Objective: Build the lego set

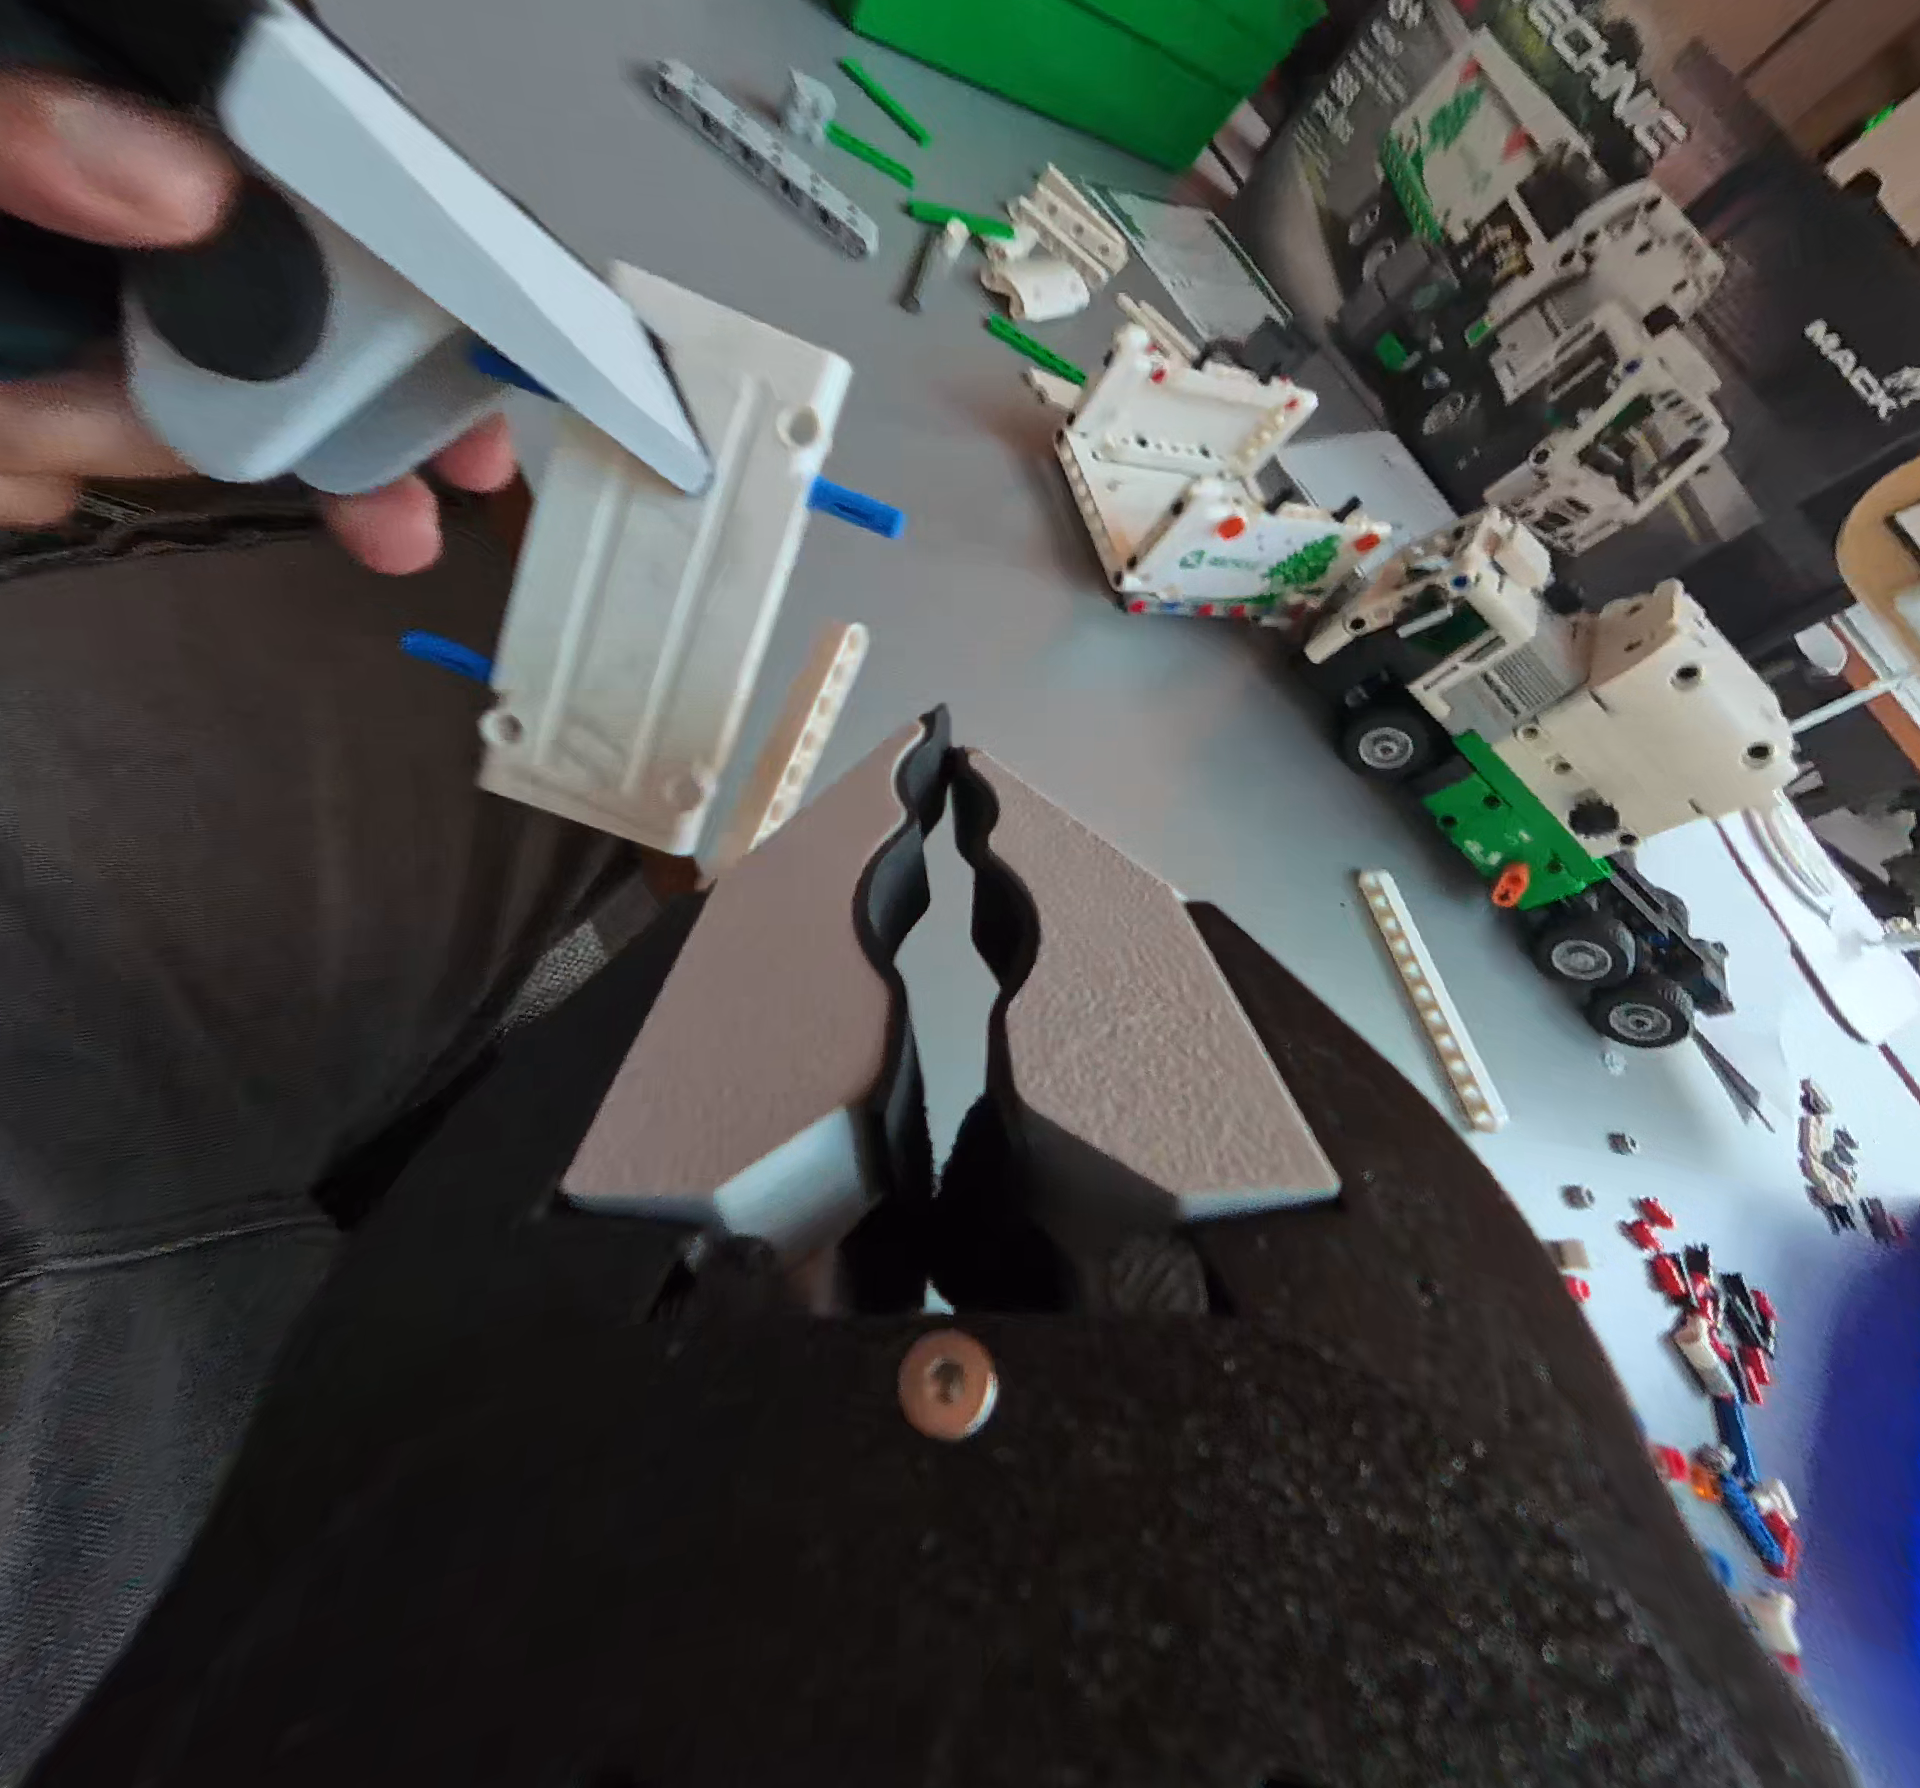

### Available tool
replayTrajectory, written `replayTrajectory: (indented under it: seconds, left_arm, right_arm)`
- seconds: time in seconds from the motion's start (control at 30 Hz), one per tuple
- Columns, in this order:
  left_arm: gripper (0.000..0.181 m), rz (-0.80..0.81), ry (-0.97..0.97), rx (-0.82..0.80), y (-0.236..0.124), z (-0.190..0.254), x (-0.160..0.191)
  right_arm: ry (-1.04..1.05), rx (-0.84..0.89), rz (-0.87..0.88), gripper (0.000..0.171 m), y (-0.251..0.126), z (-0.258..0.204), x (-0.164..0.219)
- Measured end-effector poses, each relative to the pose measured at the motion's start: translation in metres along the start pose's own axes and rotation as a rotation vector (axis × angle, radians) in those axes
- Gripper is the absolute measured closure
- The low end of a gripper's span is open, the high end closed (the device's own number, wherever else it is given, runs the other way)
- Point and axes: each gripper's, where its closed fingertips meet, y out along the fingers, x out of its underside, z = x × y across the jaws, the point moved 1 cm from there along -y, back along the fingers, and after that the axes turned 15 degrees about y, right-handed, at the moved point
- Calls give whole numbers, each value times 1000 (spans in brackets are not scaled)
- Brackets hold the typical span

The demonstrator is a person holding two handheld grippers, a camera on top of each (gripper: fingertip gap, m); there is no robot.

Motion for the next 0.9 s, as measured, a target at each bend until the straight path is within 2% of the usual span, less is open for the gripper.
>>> replayTrajectory:
  seconds: [0.07, 0.13, 0.27, 0.37, 0.5, 0.63, 0.73, 0.83, 0.9]
  left_arm:
    - [177, -33, 36, -58, 2, -9, 3]
    - [177, -25, 55, -107, -1, -17, -1]
    - [177, -8, 87, -132, -11, -21, -4]
    - [177, 4, 92, -104, -13, -19, -5]
    - [177, 37, 117, -77, -18, -9, -11]
    - [177, 53, 140, -112, -41, 4, -4]
    - [177, 23, 172, -183, -70, 18, 18]
    - [177, 30, 188, -223, -107, 43, 34]
    - [178, 45, 196, -250, -130, 59, 41]
  right_arm:
    - [22, 29, -54, 171, 10, 25, 10]
    - [87, 63, -179, 171, 22, 55, 30]
    - [355, -125, -103, 171, 2, 50, 20]
    - [433, -207, -53, 171, -18, 35, 25]
    - [422, -268, 26, 171, -34, 14, 26]
    - [480, -385, 105, 169, -51, -20, 29]
    - [523, -438, 61, 147, -68, -56, 51]
    - [449, -436, -54, 126, -83, -98, 81]
    - [448, -424, -156, 125, -86, -124, 107]
